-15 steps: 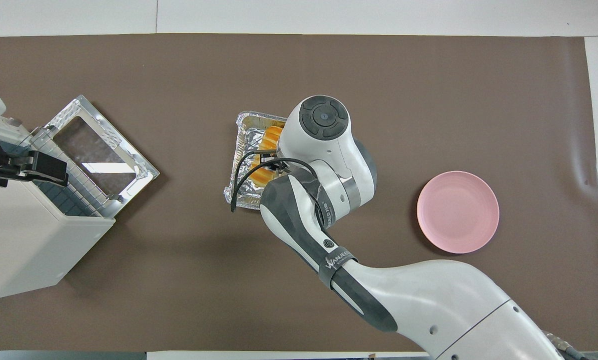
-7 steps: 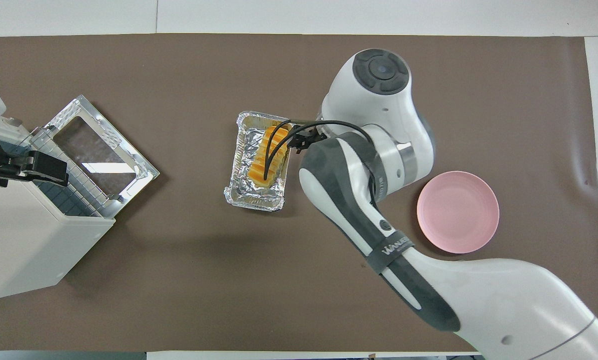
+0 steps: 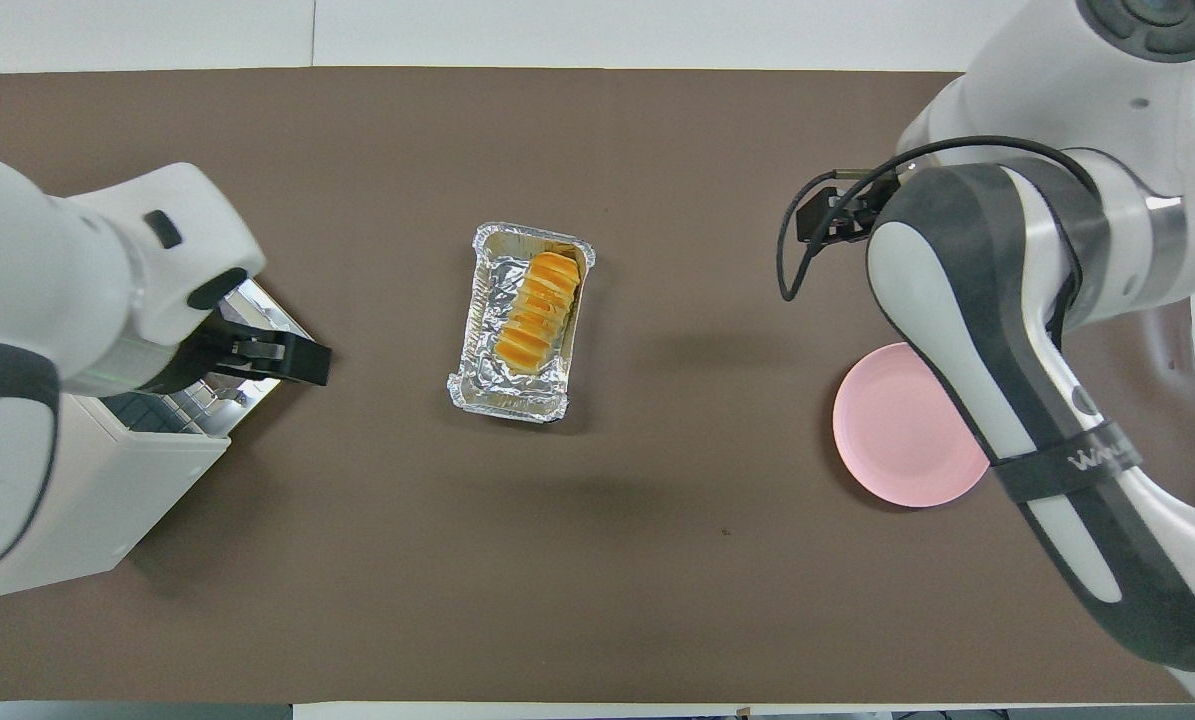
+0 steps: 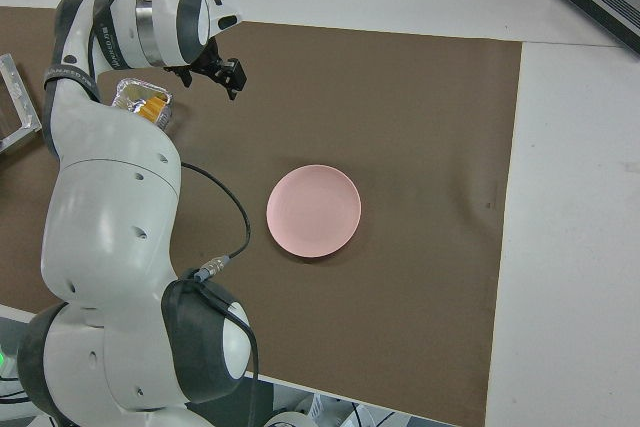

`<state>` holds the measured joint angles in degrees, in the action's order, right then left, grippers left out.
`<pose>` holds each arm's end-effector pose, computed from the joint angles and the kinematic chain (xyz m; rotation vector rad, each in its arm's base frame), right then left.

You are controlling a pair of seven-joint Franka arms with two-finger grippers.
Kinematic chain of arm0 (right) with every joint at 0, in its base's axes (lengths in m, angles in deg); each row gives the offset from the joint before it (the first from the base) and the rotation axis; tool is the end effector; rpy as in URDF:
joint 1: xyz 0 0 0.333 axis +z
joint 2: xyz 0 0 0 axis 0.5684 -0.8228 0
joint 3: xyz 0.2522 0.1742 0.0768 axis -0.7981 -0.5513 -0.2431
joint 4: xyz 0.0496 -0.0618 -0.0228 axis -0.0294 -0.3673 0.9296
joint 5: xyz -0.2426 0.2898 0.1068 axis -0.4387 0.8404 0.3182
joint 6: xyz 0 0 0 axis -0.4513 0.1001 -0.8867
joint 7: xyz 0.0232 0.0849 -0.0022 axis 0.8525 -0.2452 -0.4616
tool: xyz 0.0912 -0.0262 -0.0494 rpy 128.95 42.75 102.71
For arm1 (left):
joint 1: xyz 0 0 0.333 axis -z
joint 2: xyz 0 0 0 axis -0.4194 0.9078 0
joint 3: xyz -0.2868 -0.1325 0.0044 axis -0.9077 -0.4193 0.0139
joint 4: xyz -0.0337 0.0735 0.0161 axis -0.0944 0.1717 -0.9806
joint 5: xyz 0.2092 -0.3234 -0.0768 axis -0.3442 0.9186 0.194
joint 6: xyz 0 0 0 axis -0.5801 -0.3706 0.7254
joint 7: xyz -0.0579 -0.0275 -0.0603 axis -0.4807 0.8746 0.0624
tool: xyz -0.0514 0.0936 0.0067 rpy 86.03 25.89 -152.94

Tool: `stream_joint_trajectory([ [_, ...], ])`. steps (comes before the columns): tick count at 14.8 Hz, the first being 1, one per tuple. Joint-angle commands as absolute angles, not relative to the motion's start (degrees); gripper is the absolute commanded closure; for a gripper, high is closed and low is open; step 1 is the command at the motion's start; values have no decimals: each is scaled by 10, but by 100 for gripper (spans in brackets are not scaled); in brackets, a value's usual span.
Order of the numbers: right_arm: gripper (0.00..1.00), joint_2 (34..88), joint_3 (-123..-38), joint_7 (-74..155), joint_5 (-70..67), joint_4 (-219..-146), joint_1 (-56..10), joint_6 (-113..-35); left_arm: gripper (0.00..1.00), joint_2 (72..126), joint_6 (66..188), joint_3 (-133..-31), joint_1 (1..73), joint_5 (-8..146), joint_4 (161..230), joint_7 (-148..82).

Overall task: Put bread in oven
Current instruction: 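Release the tray with the right gripper while the left gripper reaches it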

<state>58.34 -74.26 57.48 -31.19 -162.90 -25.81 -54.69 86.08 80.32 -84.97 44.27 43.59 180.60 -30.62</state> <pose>0.6391 0.1091 0.5018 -3.1313 -0.0086 0.0969 0.4854 -0.2348 0.6182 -3.1115 0.3416 -0.0058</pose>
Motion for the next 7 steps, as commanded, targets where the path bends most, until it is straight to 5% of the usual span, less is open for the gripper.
stream_joint_trajectory([
  [1,0,612,-751,488,-337,-1644,-300,-528,0,956,864,-842,510,461,1761,-389],
  [4,0,635,-751,422,-337,-1645,-341,-500,0,1075,940,-841,545,459,1711,-443],
  [7,0,675,-751,404,-336,-1646,-364,-434,0,1094,1043,-842,550,456,1774,-459],
])
